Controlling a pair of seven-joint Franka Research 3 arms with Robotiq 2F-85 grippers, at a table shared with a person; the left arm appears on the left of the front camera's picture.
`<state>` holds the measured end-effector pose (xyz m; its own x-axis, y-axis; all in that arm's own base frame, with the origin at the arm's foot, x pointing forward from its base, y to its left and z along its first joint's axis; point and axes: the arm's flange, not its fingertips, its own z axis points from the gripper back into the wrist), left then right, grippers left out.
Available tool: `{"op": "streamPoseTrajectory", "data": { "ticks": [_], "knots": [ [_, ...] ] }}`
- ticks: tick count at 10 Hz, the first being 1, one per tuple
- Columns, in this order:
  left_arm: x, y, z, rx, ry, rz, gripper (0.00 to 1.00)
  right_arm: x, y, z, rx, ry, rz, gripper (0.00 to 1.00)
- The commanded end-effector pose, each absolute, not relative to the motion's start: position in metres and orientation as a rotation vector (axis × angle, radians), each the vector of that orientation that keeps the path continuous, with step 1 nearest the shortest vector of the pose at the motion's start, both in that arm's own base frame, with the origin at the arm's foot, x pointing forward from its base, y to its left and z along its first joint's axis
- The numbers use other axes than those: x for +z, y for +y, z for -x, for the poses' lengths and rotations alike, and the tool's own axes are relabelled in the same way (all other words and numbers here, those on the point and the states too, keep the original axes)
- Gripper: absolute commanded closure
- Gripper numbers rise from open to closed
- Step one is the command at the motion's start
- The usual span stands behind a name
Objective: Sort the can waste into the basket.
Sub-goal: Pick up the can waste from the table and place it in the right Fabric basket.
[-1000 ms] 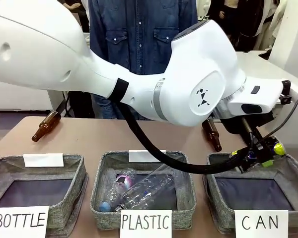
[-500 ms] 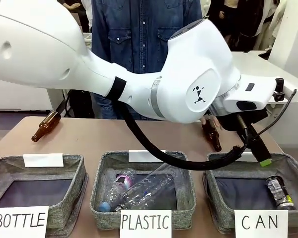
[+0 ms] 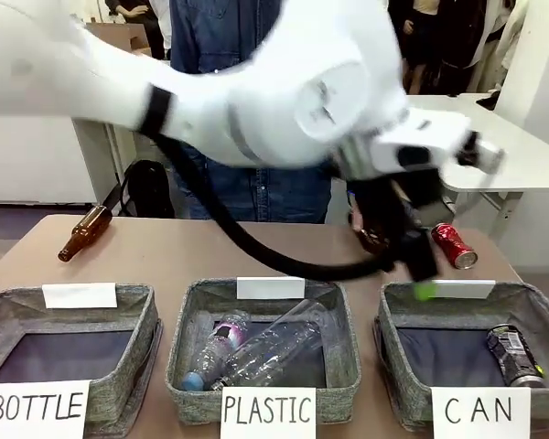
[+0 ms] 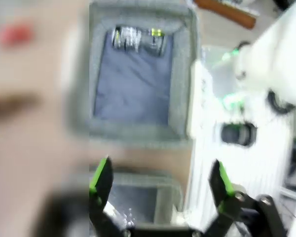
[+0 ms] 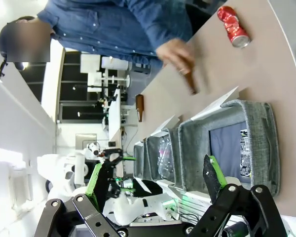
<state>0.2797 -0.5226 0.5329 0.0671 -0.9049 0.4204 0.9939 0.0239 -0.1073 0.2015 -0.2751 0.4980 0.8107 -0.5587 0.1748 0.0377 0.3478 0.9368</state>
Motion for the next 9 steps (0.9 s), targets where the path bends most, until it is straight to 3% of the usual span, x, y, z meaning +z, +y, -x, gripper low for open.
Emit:
{"op": "streamPoseTrajectory", "data": {
  "ticks": [1,4,7,9],
  "knots": [
    [0.564,-0.437,-0.287,-1.432,-0.117,0.345,0.0,0.514,-0.257,-0.211,-0.332,-0.5,-1.163,0.0],
    [0.566,-0.342,-0.312,-1.263,-0.027,0.355,0.0,0.548,-0.181,-0.256,-0.104,-0.451,-1.132,0.0],
    [0.567,-0.21,-0.335,-0.758,-0.028,0.502,0.0,0.57,-0.09,-0.296,0.093,-0.4,-1.092,0.0],
    [0.574,-0.107,-0.325,-0.439,-0.109,0.674,0.0,0.582,-0.042,-0.312,0.173,-0.349,-1.111,0.0]
  ]
}}
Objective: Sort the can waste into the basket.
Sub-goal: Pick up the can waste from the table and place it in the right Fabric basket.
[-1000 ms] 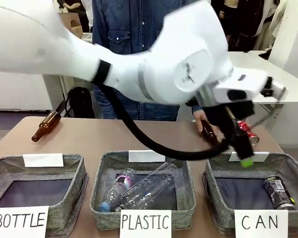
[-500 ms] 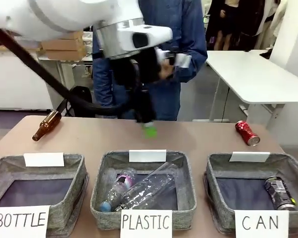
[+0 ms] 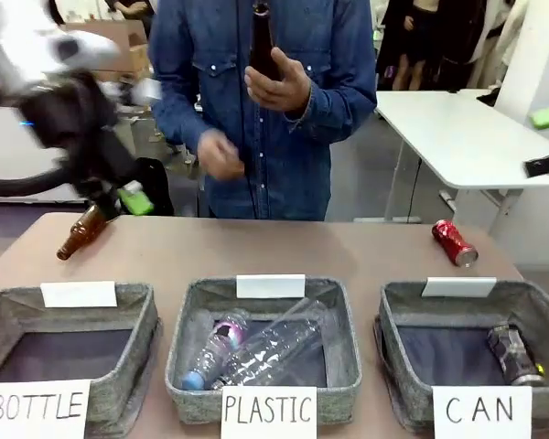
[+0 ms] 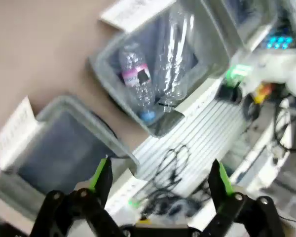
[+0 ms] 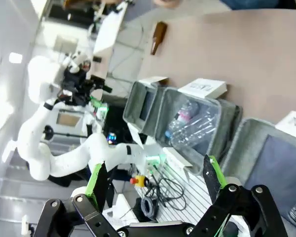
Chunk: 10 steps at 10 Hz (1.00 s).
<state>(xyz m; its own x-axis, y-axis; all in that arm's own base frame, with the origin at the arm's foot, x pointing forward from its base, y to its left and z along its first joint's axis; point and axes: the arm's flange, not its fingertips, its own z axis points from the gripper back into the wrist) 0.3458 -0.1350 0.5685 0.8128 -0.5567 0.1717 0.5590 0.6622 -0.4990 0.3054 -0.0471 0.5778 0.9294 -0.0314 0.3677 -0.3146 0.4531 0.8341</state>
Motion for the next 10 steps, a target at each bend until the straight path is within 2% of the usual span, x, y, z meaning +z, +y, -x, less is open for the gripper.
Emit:
{"op": "streamPoseTrajectory", "data": {
  "ticks": [1,4,6,7,10],
  "knots": [
    [0.577,-0.061,-0.317,-0.304,-0.132,0.792,0.0,0.585,-0.025,-0.319,0.191,-0.32,-1.146,0.0],
    [0.568,0.049,-0.303,0.054,-0.134,1.143,0.0,0.597,-0.016,-0.341,0.147,-0.211,-1.373,0.0],
    [0.549,0.093,-0.307,0.202,-0.134,1.304,0.0,0.599,-0.019,-0.348,0.109,-0.242,-1.325,0.0],
    [0.543,0.108,-0.308,0.202,-0.124,1.355,0.0,0.601,-0.019,-0.35,0.101,-0.233,-1.312,0.0],
    [0.545,0.117,-0.301,0.202,-0.116,1.277,0.0,0.59,-0.016,-0.345,0.142,-0.236,-1.32,0.0]
  ]
}}
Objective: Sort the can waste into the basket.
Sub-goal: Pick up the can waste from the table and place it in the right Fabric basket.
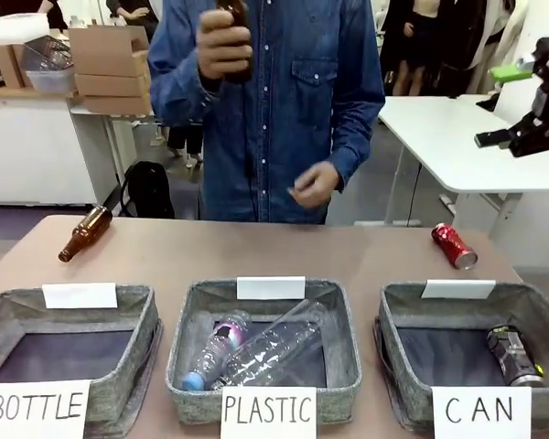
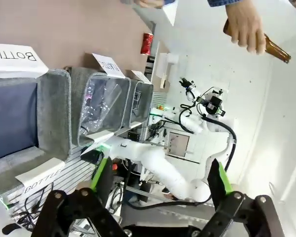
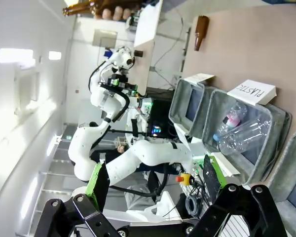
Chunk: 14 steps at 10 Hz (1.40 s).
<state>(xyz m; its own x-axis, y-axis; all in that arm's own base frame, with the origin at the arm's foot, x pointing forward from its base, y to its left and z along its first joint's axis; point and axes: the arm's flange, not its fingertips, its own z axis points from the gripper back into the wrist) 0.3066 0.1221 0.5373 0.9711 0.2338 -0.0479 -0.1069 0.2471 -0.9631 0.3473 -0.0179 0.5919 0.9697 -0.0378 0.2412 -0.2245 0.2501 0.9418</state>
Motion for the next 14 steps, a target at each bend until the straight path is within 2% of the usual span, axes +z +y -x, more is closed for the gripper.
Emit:
{"op": "streamPoseTrajectory", "data": {
  "ticks": [1,5,8,10,14],
  "knots": [
    [0.545,0.117,-0.301,0.202,-0.116,1.277,0.0,0.59,-0.016,-0.345,0.142,-0.236,-1.32,0.0],
    [0.545,0.129,-0.3,0.249,-0.139,1.282,0.0,0.59,-0.016,-0.345,0.142,-0.236,-1.32,0.0],
    [0.592,0.226,-0.251,0.363,-0.301,1.305,0.0,0.59,-0.016,-0.345,0.142,-0.236,-1.32,0.0],
    [0.604,0.246,-0.229,0.407,-0.364,1.304,0.0,0.59,-0.016,-0.345,0.142,-0.236,-1.32,0.0],
    [0.602,0.238,-0.237,0.379,-0.329,1.305,0.0,0.59,-0.016,-0.345,0.142,-0.236,-1.32,0.0]
  ]
}}
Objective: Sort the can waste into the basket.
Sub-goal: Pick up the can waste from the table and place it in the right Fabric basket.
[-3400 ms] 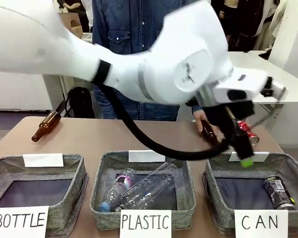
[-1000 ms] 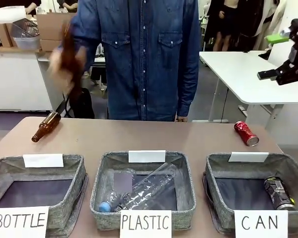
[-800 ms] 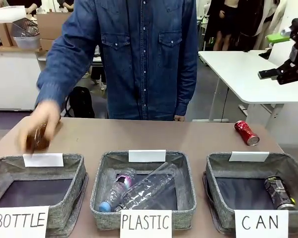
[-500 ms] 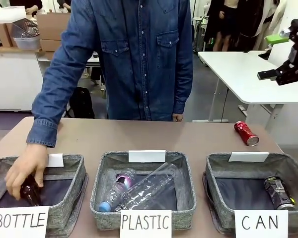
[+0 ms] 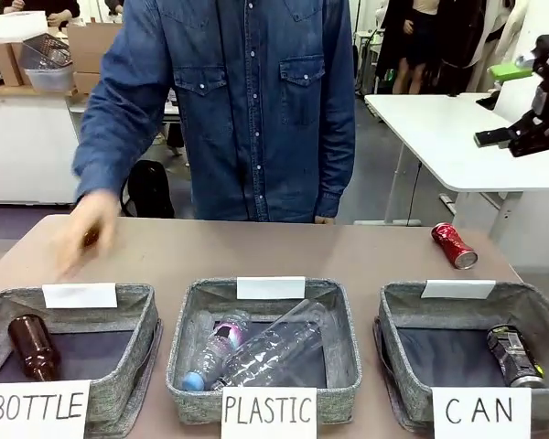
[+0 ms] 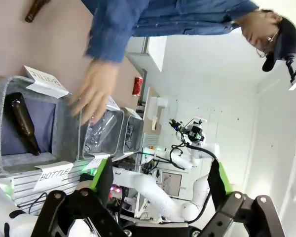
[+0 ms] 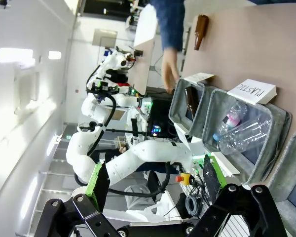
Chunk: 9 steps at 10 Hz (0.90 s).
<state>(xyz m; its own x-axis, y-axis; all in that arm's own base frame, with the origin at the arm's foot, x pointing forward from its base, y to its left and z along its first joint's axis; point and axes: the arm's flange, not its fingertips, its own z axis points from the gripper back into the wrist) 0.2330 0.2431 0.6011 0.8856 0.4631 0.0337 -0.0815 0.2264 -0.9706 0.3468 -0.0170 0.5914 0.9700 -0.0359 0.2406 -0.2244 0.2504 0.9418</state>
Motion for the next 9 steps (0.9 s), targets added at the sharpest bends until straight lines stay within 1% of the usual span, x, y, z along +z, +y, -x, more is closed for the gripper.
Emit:
{"op": "streamPoseTrajectory", "data": {
  "ticks": [1,4,6,8,9],
  "knots": [
    [0.603,0.234,-0.239,0.376,-0.329,1.31,0.0,0.59,-0.016,-0.345,0.142,-0.236,-1.32,0.0],
    [0.609,0.184,-0.251,0.319,-0.301,1.338,0.0,0.59,-0.016,-0.345,0.142,-0.236,-1.32,0.0],
    [0.608,0.125,-0.267,0.232,-0.225,1.361,0.0,0.59,-0.016,-0.345,0.142,-0.236,-1.32,0.0],
    [0.599,0.073,-0.284,0.167,-0.182,1.341,0.0,0.59,-0.016,-0.345,0.142,-0.236,-1.32,0.0],
    [0.593,0.046,-0.298,0.117,-0.131,1.335,0.0,0.59,-0.016,-0.345,0.142,-0.236,-1.32,0.0]
  ]
}}
